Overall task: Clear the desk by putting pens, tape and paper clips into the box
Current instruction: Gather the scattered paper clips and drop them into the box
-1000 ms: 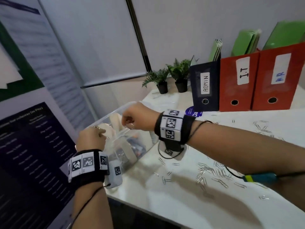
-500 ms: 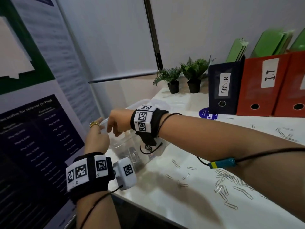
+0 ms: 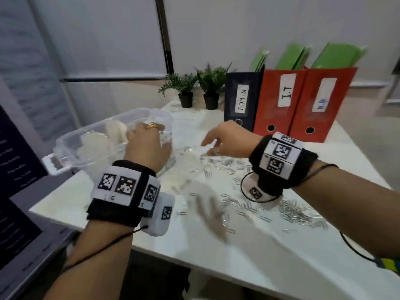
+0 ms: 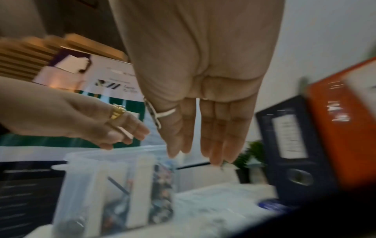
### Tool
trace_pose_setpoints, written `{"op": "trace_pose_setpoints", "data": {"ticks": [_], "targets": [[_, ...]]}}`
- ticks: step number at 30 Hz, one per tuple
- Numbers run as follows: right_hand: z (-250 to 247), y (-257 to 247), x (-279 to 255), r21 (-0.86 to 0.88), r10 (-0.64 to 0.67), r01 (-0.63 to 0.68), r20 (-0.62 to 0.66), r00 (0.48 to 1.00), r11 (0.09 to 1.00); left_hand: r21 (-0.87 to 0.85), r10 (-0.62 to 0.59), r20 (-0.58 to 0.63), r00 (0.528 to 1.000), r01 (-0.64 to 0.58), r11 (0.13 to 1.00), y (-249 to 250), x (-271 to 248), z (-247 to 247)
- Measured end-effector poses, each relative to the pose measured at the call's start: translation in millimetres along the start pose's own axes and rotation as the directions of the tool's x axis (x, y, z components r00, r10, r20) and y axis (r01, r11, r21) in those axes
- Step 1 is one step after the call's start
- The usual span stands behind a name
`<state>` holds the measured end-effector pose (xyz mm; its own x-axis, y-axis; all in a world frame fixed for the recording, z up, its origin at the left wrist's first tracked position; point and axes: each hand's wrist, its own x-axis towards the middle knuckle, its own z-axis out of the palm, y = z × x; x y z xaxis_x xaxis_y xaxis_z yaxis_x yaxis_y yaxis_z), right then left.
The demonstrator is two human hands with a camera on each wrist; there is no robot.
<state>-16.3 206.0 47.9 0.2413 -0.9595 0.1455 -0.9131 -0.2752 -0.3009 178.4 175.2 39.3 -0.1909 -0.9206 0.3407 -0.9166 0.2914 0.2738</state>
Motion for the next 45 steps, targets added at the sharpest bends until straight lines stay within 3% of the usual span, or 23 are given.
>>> {"op": "trace_pose_setpoints", "data": {"ticks": [2, 5, 8, 10, 13, 17, 22, 26, 31, 37, 40, 45], "targets": [[2.7, 41.8, -43.1, -0.008, 0.158, -0.158, 0.027, 0.987, 0.987, 0.001, 0.161, 0.204, 0.966, -0.164, 0.986, 38.0, -19.3, 25.6], [5.1, 94.1, -95.1, -0.058, 0.343, -0.341, 0.037, 0.939, 0.938, -0.075, 0.319, 0.503, 0.803, -0.327, 0.942, 84.4, -45.6, 60.1], [4.7, 125.1, -129.8, -0.173, 0.463, -0.443, 0.103, 0.880, 0.880, -0.130, 0.357, 0.659, 0.662, -0.368, 0.921, 104.6, -53.5, 78.4], [9.3, 135.7, -145.8, -0.211, 0.532, -0.495, 0.188, 0.825, 0.843, -0.158, 0.335, 0.701, 0.629, -0.321, 0.934, 110.5, -53.7, 89.5], [21.4, 140.7, -158.4, -0.263, 0.546, -0.487, 0.255, 0.798, 0.833, -0.053, 0.297, 0.685, 0.665, -0.362, 0.931, 118.4, -50.5, 107.9], [36.6, 129.1, -154.5, -0.210, 0.463, -0.417, 0.278, 0.841, 0.884, 0.001, 0.296, 0.667, 0.684, -0.398, 0.917, 127.1, -45.2, 126.1], [51.1, 111.9, -141.3, -0.185, 0.382, -0.338, 0.327, 0.864, 0.923, -0.085, 0.330, 0.643, 0.691, -0.363, 0.928, 142.3, -43.5, 138.6], [53.9, 111.9, -135.5, -0.210, 0.382, -0.333, 0.271, 0.884, 0.919, -0.074, 0.364, 0.613, 0.702, -0.407, 0.910, 155.5, -47.0, 145.3], [53.7, 110.5, -133.1, -0.263, 0.395, -0.335, 0.223, 0.891, 0.905, -0.142, 0.436, 0.614, 0.657, -0.452, 0.881, 162.6, -39.6, 144.9], [53.2, 114.8, -131.4, -0.204, 0.406, -0.388, 0.056, 0.912, 0.899, -0.119, 0.411, 0.617, 0.671, -0.437, 0.892, 163.6, -30.9, 141.8], [52.9, 116.9, -130.4, -0.151, 0.405, -0.399, 0.004, 0.914, 0.904, -0.125, 0.420, 0.566, 0.710, -0.429, 0.895, 162.2, -25.4, 138.8], [52.0, 118.0, -131.6, -0.036, 0.345, -0.349, -0.096, 0.934, 0.936, -0.217, 0.432, 0.341, 0.835, -0.377, 0.900, 150.3, -19.6, 119.1]]}}
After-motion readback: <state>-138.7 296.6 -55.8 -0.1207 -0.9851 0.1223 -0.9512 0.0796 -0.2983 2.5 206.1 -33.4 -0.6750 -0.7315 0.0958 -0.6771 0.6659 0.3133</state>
